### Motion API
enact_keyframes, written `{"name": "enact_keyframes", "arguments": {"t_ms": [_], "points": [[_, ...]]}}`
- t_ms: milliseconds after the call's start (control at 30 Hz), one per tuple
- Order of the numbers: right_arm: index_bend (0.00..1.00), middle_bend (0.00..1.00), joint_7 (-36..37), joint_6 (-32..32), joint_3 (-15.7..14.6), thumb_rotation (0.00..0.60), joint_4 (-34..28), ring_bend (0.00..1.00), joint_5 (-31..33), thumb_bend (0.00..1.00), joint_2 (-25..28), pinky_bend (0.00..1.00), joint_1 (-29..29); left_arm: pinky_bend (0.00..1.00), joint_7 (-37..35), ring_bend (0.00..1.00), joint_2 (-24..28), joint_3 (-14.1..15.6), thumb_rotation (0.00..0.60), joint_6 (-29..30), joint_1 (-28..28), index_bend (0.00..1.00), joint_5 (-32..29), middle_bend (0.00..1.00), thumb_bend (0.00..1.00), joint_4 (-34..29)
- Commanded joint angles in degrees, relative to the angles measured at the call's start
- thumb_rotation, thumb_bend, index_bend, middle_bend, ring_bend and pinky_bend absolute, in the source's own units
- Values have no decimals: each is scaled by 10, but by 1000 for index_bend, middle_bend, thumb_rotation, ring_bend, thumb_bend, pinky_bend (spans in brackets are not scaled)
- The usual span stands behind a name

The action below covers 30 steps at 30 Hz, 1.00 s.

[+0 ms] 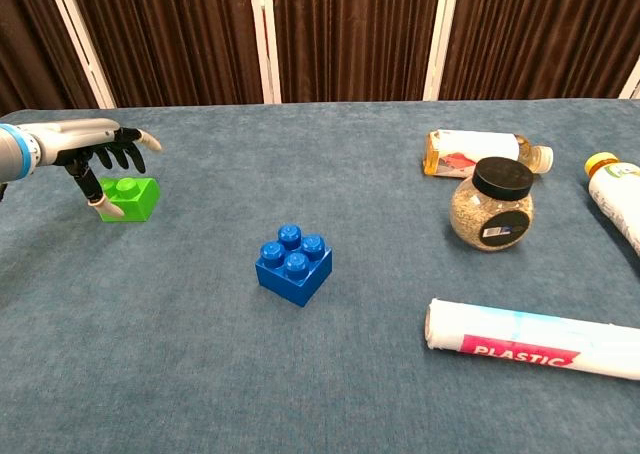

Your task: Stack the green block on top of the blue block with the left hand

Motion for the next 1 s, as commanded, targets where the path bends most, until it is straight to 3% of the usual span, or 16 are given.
{"name": "enact_keyframes", "arguments": {"t_ms": [33, 233, 400, 600, 767, 867, 1000], "points": [[0, 0, 2, -2, 0, 600, 1, 0, 3, 0, 0, 0, 0, 301, 9, 317, -10, -2, 600, -2, -6, 237, -12, 353, 1, 11], [0, 0, 2, -4, 1, 600, 0, 0, 5, 0, 1, 0, 1, 398, 40, 443, -11, 0, 600, 3, -9, 405, -34, 493, 20, 11], [0, 0, 3, -2, 0, 600, -2, 0, 5, 0, 1, 0, 1, 411, 54, 461, 3, -3, 600, 17, -6, 432, -47, 516, 23, -16], [0, 0, 4, -2, 1, 600, -4, 0, 7, 0, 2, 0, 1, 411, 49, 461, 58, -6, 600, 67, 4, 434, -12, 516, 23, -128], [0, 0, 7, -1, 1, 600, -7, 0, 6, 0, 4, 0, 0, 411, 66, 461, 111, 2, 600, 110, 9, 436, 37, 517, 24, -258], [0, 0, 10, -1, 1, 600, -7, 0, 7, 0, 5, 0, 0, 410, 89, 461, 130, 10, 600, 117, 2, 439, 61, 518, 23, -325], [0, 0, 12, 1, 2, 600, -7, 0, 7, 0, 6, 0, -1, 411, 129, 463, 131, 21, 600, 115, -13, 451, 80, 520, 24, -368]]}}
